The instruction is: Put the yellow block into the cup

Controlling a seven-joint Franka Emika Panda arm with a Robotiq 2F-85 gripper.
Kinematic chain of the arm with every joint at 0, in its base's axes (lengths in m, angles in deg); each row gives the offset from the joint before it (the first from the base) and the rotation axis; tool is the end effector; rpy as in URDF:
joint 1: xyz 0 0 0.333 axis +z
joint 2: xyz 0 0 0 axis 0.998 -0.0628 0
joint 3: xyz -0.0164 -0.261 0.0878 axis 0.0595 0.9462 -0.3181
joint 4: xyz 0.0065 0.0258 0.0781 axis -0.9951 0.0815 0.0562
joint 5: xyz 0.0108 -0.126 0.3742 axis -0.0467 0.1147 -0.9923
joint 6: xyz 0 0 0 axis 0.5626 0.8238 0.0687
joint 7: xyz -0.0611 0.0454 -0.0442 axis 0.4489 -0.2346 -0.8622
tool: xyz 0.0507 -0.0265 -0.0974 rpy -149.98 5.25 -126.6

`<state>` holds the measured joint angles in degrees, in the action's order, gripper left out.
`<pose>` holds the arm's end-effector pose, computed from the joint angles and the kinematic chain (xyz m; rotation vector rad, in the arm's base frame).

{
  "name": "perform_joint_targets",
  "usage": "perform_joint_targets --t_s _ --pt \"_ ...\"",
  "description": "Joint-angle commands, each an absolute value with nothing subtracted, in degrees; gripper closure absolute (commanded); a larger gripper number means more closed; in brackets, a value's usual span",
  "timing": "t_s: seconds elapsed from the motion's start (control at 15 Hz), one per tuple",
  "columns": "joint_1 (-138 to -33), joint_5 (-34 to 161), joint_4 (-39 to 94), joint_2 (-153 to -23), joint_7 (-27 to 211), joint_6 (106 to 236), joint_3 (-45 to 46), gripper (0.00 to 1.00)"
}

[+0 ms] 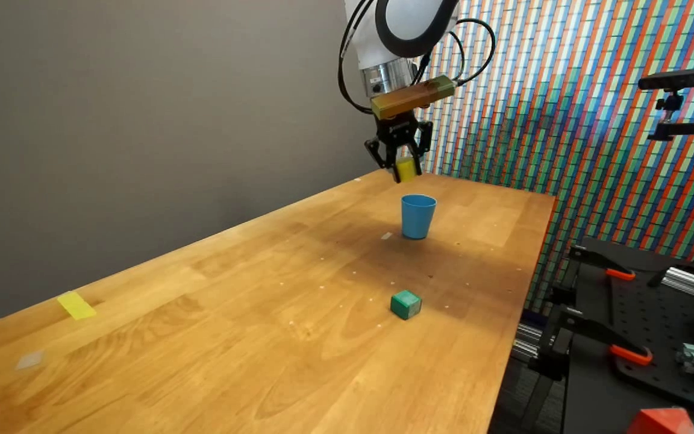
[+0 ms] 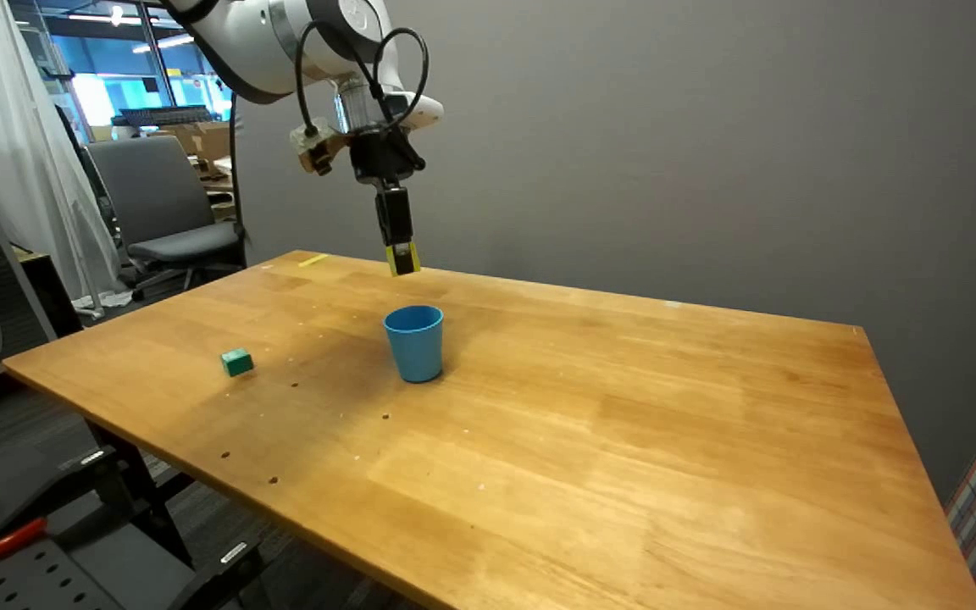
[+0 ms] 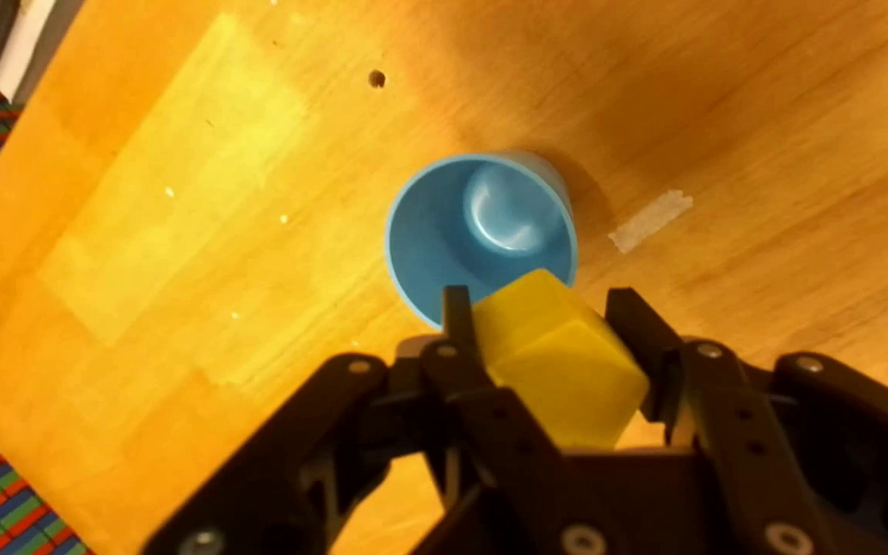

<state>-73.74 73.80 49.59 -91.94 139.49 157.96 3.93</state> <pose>0.5644 0.0409 0.2197 2.6733 -0.9310 -0.1353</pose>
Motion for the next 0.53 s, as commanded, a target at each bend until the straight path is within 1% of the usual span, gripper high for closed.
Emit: perform_joint_targets --t_s 0.0,0.33,0.4,0.47 --pt "-76.6 70.8 52.0 -91.9 141.2 159.0 2.1 0.78" --pt "-78.0 69.4 53.9 -93.5 142.5 161.6 2.3 0.77" --pt "-78.2 69.5 54.0 -93.7 142.9 162.1 2.4 0.28" --pt "-78.2 70.1 54.1 -93.8 143.2 162.8 2.6 0.27"
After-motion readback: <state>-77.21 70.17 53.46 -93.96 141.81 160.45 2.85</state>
